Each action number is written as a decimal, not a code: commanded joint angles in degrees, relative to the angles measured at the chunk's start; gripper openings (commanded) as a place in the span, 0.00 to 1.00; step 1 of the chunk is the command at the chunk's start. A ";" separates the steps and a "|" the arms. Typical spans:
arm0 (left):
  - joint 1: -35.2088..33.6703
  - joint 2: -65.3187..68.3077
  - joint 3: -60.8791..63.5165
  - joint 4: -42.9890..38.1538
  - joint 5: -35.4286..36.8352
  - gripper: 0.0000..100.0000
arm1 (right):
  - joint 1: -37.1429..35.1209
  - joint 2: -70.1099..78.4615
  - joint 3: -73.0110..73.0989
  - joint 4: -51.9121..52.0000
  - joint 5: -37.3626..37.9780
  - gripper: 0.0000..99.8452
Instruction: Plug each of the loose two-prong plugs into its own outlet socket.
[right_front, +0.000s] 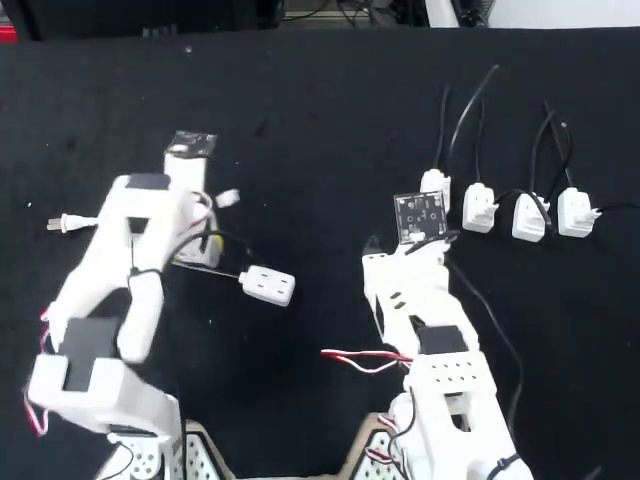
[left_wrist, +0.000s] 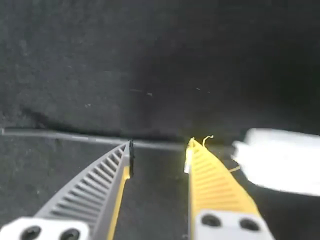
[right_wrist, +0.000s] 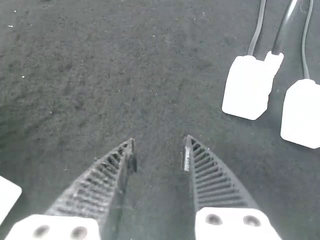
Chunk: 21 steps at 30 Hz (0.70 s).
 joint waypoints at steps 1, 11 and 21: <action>-3.38 4.92 -3.12 -6.07 -0.26 0.19 | 1.23 -1.54 -3.12 -1.05 -0.53 0.15; -7.16 7.74 -2.51 -10.11 10.02 0.19 | 1.23 -1.54 -3.12 -1.05 -0.53 0.15; -10.68 7.74 -2.77 3.16 10.02 0.19 | 1.14 -1.54 -3.12 -1.23 -0.53 0.15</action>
